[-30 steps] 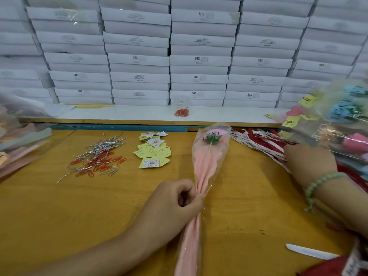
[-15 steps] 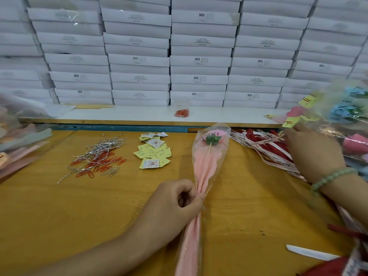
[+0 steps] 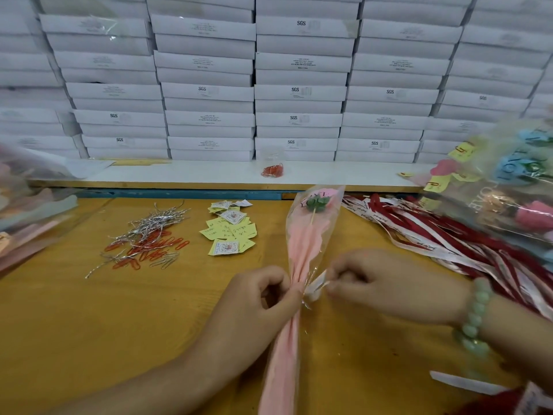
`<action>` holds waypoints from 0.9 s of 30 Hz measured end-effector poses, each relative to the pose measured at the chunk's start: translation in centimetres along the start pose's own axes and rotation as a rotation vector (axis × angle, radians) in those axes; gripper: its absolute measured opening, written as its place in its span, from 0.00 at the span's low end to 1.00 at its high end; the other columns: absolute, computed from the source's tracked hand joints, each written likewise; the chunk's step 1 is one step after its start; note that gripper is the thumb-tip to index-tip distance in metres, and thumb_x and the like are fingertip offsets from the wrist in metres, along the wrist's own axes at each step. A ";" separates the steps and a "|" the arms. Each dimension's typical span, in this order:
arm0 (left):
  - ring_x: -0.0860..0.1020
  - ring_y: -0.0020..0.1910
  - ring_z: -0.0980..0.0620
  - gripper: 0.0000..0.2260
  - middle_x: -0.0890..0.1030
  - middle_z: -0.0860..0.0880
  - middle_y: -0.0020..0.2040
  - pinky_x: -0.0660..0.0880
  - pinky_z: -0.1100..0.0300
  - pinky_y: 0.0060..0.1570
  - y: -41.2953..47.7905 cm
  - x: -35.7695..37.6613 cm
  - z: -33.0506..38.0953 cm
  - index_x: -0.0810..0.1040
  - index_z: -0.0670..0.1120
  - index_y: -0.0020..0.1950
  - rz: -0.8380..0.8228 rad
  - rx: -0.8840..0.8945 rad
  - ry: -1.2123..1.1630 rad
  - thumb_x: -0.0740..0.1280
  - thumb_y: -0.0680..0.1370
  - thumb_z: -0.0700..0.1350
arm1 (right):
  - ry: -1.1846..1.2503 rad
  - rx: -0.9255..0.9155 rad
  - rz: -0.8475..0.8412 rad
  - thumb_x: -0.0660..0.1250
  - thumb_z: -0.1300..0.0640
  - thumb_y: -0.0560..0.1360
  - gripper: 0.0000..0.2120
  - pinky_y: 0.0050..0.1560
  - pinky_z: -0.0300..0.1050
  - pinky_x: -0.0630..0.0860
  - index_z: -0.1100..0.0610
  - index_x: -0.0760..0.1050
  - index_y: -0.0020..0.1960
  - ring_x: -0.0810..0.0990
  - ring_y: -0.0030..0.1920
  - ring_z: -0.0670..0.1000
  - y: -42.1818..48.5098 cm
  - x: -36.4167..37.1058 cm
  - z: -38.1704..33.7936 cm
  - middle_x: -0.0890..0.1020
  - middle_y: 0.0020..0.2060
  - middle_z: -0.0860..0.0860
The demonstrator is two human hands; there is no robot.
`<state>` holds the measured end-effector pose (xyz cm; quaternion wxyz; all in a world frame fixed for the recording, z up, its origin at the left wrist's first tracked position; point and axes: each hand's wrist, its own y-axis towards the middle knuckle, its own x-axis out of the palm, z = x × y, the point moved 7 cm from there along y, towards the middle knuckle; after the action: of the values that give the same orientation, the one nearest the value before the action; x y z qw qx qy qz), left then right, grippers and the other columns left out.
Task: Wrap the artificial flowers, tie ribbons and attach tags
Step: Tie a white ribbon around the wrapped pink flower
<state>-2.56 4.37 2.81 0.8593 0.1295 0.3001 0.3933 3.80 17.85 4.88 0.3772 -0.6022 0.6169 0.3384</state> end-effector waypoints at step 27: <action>0.67 0.26 0.45 0.29 0.67 0.43 0.25 0.67 0.44 0.35 0.2 -1.1 1.6 0.67 0.41 0.28 -0.046 0.017 0.246 0.51 0.76 0.64 | 0.414 0.153 -0.403 0.62 0.54 0.80 0.10 0.27 0.33 0.71 0.57 0.74 0.43 0.76 0.25 0.42 -0.9 3.8 0.0 0.79 0.28 0.47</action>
<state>-2.28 3.67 4.57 0.8237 0.0806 0.4096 0.3836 4.77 15.94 1.63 0.3471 -0.7385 0.5725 0.0794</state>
